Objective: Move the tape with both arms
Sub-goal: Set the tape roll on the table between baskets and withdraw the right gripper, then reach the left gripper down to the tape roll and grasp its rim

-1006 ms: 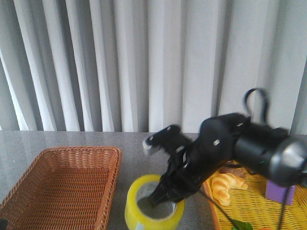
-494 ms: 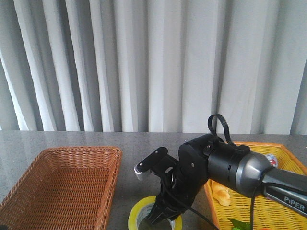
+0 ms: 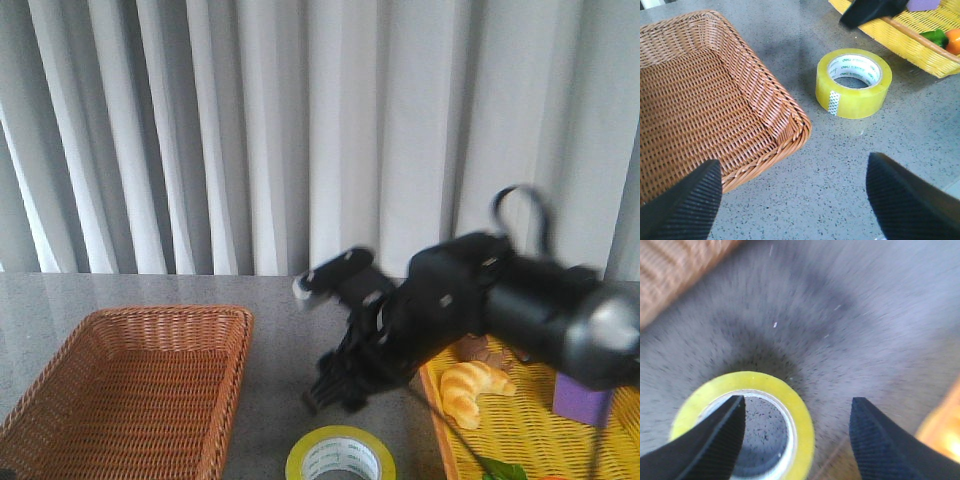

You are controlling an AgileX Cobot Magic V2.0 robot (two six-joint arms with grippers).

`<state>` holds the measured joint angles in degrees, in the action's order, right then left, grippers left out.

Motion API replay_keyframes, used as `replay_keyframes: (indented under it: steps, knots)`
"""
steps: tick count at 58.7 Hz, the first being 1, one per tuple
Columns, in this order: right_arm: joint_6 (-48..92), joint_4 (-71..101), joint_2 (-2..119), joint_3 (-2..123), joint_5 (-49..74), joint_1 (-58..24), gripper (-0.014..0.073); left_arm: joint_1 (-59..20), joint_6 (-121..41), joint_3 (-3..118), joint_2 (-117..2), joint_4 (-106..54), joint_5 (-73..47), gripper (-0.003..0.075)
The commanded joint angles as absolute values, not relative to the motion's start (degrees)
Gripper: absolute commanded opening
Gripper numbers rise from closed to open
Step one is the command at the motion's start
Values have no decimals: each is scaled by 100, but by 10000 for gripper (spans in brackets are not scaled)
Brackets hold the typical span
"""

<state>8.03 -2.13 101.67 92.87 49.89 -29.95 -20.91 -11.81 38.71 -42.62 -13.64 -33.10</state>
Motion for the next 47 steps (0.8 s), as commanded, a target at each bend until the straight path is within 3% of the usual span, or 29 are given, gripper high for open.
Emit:
replay_keyframes:
  steps: [1,23,47]
  knots:
    - [661,-229,9279,9312,4829,-2863,449,-2132,-1233,4077,-4256,-1288,-2854,576]
    - [229,-313,6452,6471,4019,-2425,414,-2132,-1306,4101,-4398,-1236,-2466,576]
    - [-72,-250,4411,4321,3933,-2425,414,-2818,-1755,5345,-6347,-1537,-2688,576]
